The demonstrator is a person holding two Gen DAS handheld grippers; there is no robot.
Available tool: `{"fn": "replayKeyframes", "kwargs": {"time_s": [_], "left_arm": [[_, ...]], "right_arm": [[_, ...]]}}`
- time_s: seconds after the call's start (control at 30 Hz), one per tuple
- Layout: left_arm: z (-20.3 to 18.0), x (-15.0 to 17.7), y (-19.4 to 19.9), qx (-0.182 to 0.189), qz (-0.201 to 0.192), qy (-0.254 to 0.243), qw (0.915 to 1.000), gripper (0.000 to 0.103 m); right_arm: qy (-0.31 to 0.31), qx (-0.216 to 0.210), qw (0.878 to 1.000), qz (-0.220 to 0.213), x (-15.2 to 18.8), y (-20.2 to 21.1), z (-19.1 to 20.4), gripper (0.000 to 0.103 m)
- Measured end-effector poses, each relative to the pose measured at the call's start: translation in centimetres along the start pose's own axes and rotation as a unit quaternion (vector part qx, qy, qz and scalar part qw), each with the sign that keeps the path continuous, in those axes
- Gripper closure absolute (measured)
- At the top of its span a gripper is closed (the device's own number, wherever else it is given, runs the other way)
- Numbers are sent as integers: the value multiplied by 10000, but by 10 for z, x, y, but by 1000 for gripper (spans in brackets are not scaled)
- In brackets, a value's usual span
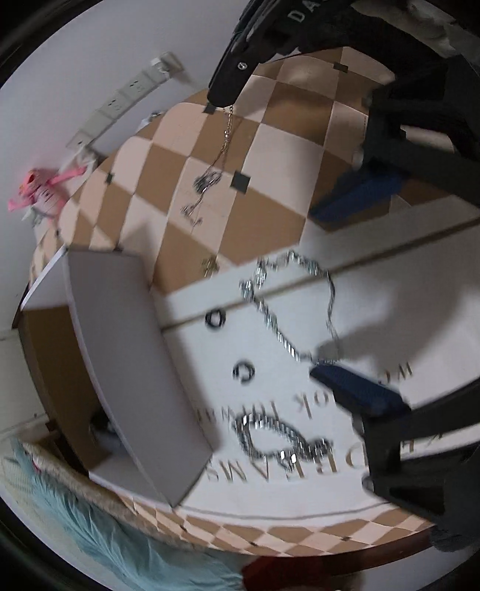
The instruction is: Organize jewelry
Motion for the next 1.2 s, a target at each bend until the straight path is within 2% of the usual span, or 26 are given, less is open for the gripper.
{"fn": "replayKeyframes", "kwargs": {"time_s": [0.07,0.1,0.13,0.17,0.3,0.47,0.77,0.9,0.97,1.03,1.1,1.17,1.2], "left_arm": [[-3,-3,1,123,-102,35,9999,68],[-7,-5,1,173,-112,13,9998,77],[-7,-7,0,200,-113,-17,9997,96],[-8,-8,0,241,-94,-12,9997,99],[2,-12,2,433,-87,243,9987,101],[28,-16,27,581,-258,609,9961,102],[72,-48,82,784,-815,1165,9867,102],[80,-58,91,1095,-949,1404,9794,101],[80,-56,86,1065,-864,1483,9794,97],[77,-50,70,894,-688,1418,9834,96],[72,-40,55,753,-486,1374,9864,82],[65,-31,36,618,-288,1321,9889,19],[60,-26,28,593,-250,1305,9894,18]], "right_arm": [[-98,15,9999,40,2,-1,-5,93],[-144,21,9999,63,2,-1,-7,93],[-174,30,9998,78,3,-2,-8,93],[-205,33,9997,92,3,-2,-10,93],[-274,-46,9996,104,-1,2,-9,93],[-245,-344,9990,131,-14,15,3,93],[42,-954,9954,-37,-55,54,44,93],[215,-1081,9937,-176,-73,68,60,93],[257,-1083,9936,-172,-72,68,62,93],[260,-1048,9941,-92,-66,62,61,93],[110,-1004,9949,83,-52,51,53,93],[23,-889,9958,196,-39,42,43,93],[-67,-838,9961,280,-30,37,37,93]]}}
Point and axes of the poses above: each gripper's, at about its wrist camera, not at the fingertips, and y roughly against the way its jaws point, z to its left, x to its underside, the point moved 4 cm from there along -y, roughly the way its jaws point, and after that the axes turned 12 degrees about -z, right-handed, at the moved point
